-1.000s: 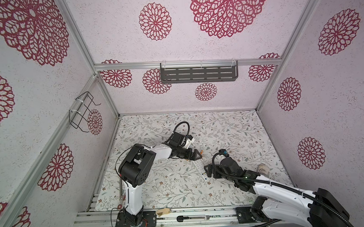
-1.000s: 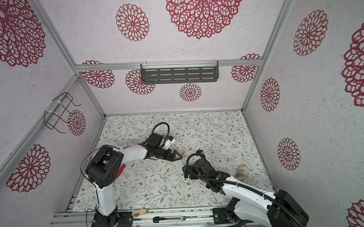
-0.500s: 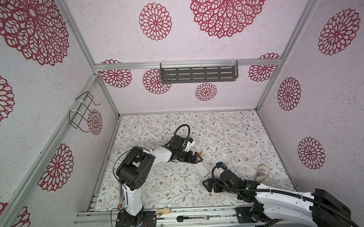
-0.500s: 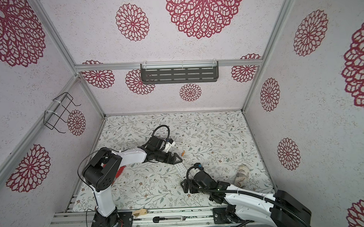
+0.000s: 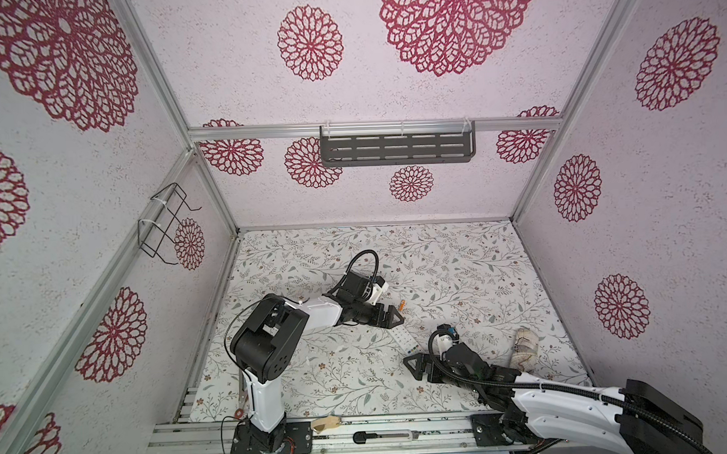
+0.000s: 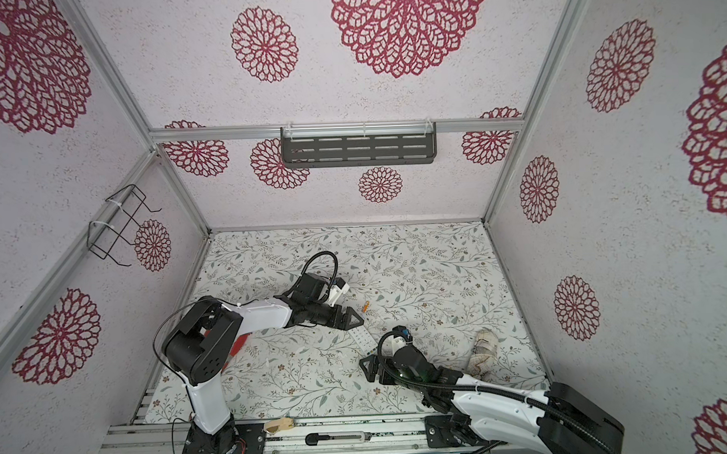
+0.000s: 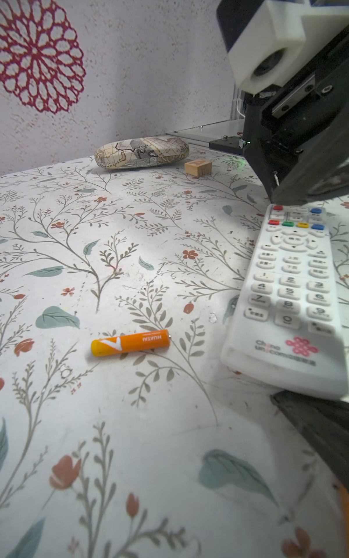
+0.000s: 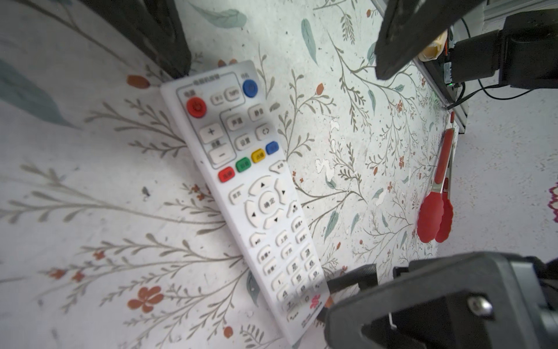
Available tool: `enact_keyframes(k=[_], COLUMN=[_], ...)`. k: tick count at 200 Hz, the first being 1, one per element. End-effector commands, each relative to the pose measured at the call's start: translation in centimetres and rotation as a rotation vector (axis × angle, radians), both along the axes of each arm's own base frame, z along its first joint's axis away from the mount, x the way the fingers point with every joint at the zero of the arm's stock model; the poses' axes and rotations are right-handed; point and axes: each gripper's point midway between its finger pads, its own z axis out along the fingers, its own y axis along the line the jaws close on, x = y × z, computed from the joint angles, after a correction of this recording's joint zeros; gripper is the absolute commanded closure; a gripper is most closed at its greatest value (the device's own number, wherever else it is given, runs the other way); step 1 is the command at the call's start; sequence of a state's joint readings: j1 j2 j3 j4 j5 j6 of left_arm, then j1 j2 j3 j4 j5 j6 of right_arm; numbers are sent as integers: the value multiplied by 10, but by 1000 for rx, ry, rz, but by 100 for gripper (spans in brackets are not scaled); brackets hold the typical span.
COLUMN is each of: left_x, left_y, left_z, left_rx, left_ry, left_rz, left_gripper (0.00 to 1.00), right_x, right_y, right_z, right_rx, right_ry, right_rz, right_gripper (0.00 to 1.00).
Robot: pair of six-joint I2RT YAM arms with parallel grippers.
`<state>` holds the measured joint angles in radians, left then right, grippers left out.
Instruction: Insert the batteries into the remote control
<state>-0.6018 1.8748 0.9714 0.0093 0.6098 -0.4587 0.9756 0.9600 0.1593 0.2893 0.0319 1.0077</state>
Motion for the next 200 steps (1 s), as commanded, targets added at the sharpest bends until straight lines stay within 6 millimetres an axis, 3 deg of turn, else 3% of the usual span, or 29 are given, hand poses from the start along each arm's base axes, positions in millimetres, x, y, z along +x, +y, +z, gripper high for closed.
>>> enact_keyframes(k=[1, 71, 124, 152, 200], left_x=[-17, -68, -92, -100, -111], left_y=[-3, 10, 2, 9, 32], left_z=[17, 5, -2, -11, -23], left_rx=[-38, -20, 15, 50, 154], left_ry=[-11, 17, 15, 26, 19], left_rz=[-16, 41, 39, 55, 89], left_gripper=[3, 3, 3, 3, 3], right_x=[18, 51, 84, 101, 121], right_y=[-2, -8, 34, 56, 77], right_z=[15, 19, 13, 6, -3], right_rx=[71, 65, 46, 66, 77], right_ry=[-45, -70, -49, -35, -15], right_rz=[-67, -56, 50, 82, 102], right_gripper=[1, 1, 1, 1, 1])
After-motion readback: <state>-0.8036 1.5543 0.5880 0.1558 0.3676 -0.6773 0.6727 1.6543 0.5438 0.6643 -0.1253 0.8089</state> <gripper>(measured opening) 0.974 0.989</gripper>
